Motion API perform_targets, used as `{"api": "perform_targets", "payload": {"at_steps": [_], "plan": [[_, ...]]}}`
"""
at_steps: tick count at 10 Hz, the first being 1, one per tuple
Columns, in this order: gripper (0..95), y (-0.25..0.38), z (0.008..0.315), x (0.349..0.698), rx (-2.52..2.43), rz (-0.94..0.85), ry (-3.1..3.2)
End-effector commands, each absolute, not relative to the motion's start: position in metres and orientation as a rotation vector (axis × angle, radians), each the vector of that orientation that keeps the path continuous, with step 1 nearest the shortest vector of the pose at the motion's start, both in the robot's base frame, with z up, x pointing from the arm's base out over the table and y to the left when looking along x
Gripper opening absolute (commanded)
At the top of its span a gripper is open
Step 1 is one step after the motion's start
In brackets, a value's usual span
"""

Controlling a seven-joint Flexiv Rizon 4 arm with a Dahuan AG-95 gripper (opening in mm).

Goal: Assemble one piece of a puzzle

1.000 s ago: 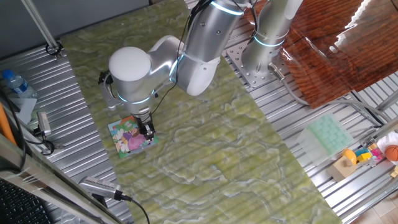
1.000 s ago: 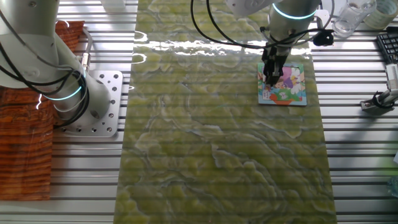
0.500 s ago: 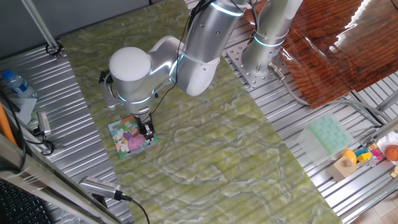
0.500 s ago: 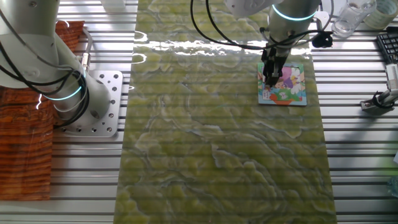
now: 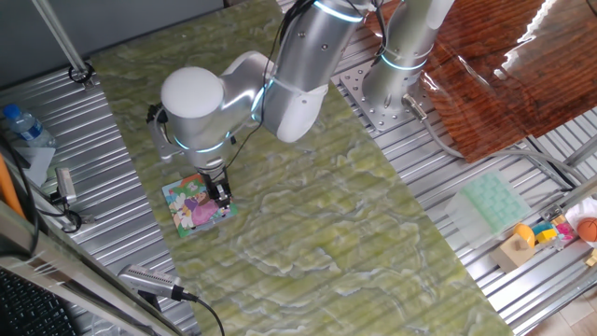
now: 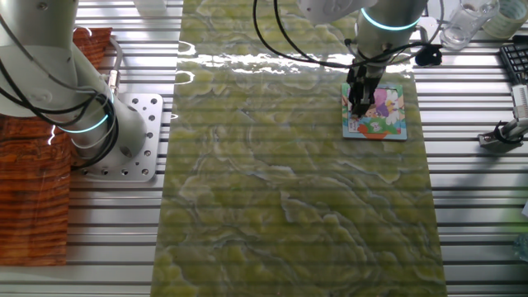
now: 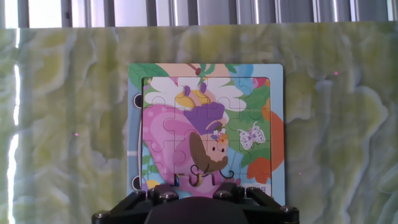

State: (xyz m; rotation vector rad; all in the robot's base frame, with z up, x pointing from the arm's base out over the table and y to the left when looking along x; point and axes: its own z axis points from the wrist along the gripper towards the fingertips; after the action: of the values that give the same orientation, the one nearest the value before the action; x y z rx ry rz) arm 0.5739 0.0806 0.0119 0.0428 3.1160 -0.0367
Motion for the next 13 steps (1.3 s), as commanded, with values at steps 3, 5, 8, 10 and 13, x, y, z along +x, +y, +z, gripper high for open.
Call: {"api": "perform_targets", "payload": {"at_steps": [3,5,8,10,13], "plan": [[0.0,0.0822,0.0138,0.575,0.036,0.0,3.127],[0.0,0.0828,0.0134,0.5754,0.039,0.005,3.132],[0.0,0.0843,0.0124,0.5763,0.051,0.002,3.141],[0.0,0.0845,0.0114,0.5766,0.052,0.001,3.149],[0.0,0.0845,0.0114,0.5765,0.049,0.002,3.158]]}}
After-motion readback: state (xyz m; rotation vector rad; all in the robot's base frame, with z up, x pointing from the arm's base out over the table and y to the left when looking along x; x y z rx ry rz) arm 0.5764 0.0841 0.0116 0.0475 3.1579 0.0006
